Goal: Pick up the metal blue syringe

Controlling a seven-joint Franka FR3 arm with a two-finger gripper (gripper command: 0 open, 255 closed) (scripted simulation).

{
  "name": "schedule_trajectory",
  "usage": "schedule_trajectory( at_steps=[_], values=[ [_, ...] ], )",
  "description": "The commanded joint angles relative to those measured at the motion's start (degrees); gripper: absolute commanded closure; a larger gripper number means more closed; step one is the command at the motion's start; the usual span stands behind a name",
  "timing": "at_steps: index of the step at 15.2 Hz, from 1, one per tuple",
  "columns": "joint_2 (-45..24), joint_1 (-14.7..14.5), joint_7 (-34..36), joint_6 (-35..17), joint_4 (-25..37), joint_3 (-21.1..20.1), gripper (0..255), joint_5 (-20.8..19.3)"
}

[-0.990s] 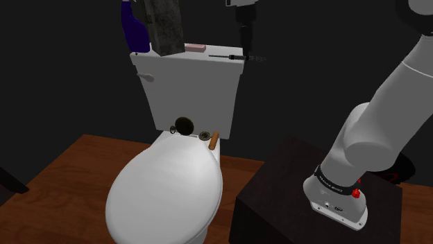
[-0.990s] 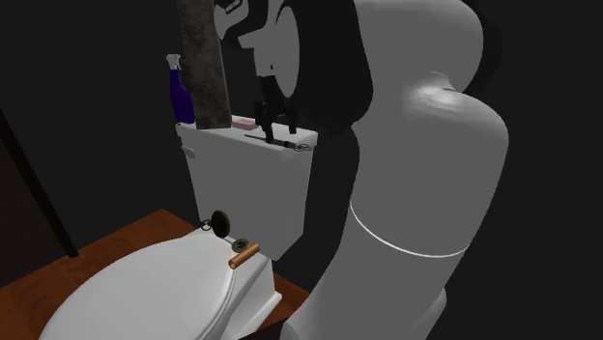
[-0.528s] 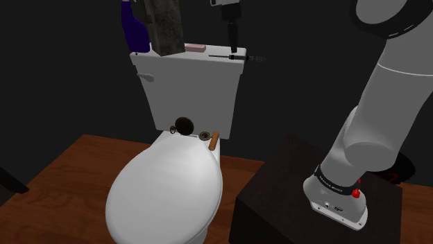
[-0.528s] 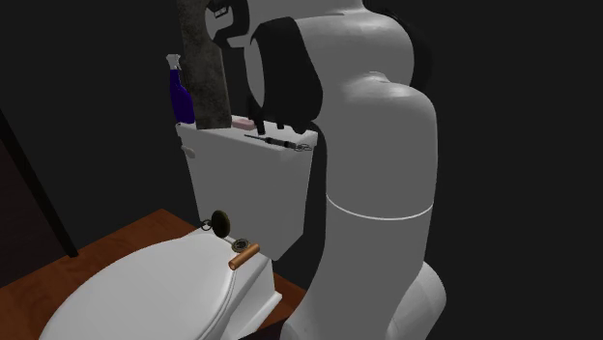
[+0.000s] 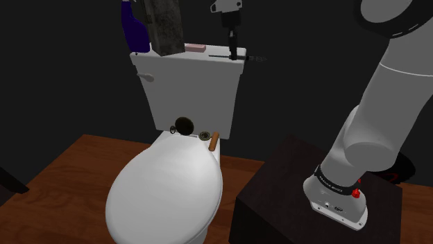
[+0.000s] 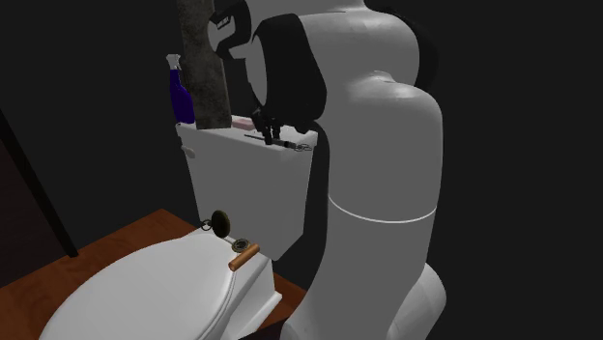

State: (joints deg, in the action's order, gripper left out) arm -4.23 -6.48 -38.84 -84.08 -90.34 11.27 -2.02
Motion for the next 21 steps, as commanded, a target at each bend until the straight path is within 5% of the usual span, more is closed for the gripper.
schedule_trajectory(
  at_steps=[1, 8, 21],
  values=[
    [-0.3, -0.1, 0.0, 0.2, -0.4, -0.1, 255, 0.2],
    [-0.3, -0.1, 0.0, 0.1, -0.5, -0.1, 255, 0.2],
    [-3.4, 0.3, -0.9, 11.3, 13.8, 0.2, 255, 0.6]
  ],
)
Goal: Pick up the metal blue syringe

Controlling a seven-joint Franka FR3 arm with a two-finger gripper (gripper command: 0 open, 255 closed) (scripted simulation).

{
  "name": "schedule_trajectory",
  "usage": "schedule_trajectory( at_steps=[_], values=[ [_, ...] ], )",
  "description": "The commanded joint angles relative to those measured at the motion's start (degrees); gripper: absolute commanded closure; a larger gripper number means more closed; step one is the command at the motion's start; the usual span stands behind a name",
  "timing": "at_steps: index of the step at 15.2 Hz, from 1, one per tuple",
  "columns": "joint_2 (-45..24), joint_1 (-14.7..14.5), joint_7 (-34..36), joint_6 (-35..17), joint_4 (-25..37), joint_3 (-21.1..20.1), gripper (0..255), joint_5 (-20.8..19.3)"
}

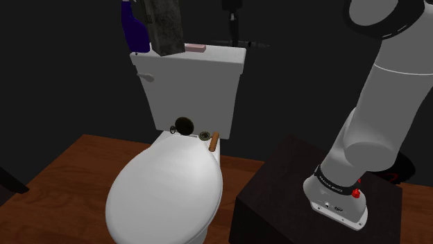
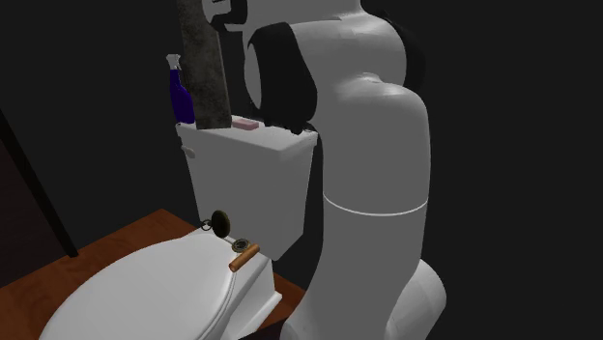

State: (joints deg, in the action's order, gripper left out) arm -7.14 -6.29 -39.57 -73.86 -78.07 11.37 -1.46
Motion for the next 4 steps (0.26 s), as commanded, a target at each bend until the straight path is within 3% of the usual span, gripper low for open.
schedule_trajectory(
  at_steps=[1, 4],
  values=[
    [-0.9, 0.1, -0.2, 2.0, 2.9, 0.1, 255, 0.1],
    [-1.4, 0.2, -0.4, 3.1, 4.4, 0.1, 255, 0.2]
  ],
)
